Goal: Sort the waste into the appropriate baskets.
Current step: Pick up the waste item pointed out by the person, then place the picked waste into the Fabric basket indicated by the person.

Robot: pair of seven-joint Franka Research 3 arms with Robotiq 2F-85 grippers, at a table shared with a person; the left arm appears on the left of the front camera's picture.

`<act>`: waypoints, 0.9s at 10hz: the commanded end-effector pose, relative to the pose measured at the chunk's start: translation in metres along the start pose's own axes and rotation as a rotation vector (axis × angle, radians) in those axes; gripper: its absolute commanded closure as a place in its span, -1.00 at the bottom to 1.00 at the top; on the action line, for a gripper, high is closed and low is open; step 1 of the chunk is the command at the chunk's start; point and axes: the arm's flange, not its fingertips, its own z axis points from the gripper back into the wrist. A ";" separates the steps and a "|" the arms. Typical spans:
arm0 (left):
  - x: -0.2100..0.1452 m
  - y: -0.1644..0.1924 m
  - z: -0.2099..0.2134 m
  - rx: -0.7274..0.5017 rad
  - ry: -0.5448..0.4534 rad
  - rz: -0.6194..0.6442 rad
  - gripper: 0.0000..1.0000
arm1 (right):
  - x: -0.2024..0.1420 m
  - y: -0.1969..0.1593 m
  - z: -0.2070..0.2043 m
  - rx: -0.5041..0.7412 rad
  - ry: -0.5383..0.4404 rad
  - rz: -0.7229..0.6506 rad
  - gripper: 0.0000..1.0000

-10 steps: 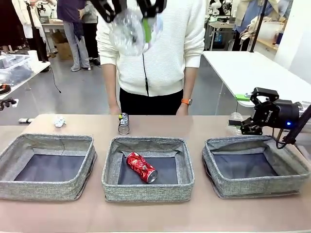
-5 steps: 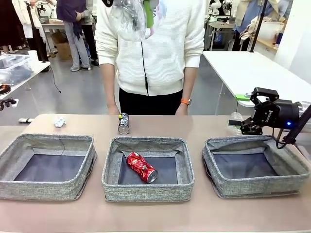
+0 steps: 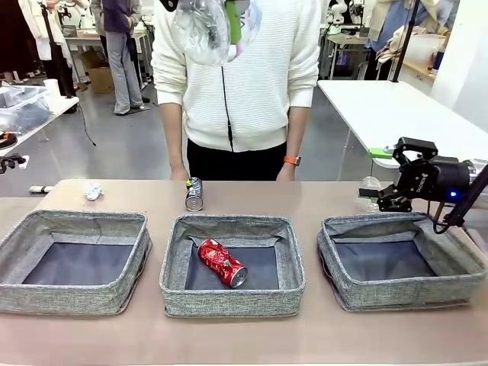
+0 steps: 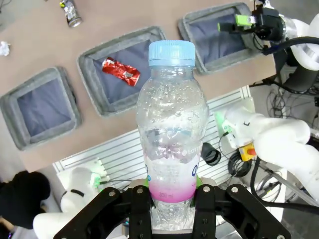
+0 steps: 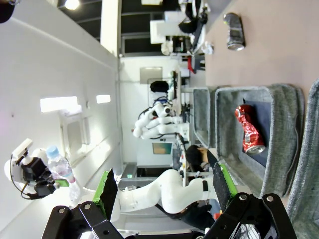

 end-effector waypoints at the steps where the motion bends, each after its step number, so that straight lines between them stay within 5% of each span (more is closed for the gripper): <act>1: -0.004 0.001 0.000 0.008 -0.004 0.006 0.54 | 0.001 0.003 -0.001 0.014 -0.002 0.016 -1.00; 9: -0.004 0.001 0.000 0.008 -0.004 0.006 0.54 | 0.001 0.003 -0.001 0.014 -0.002 0.016 -1.00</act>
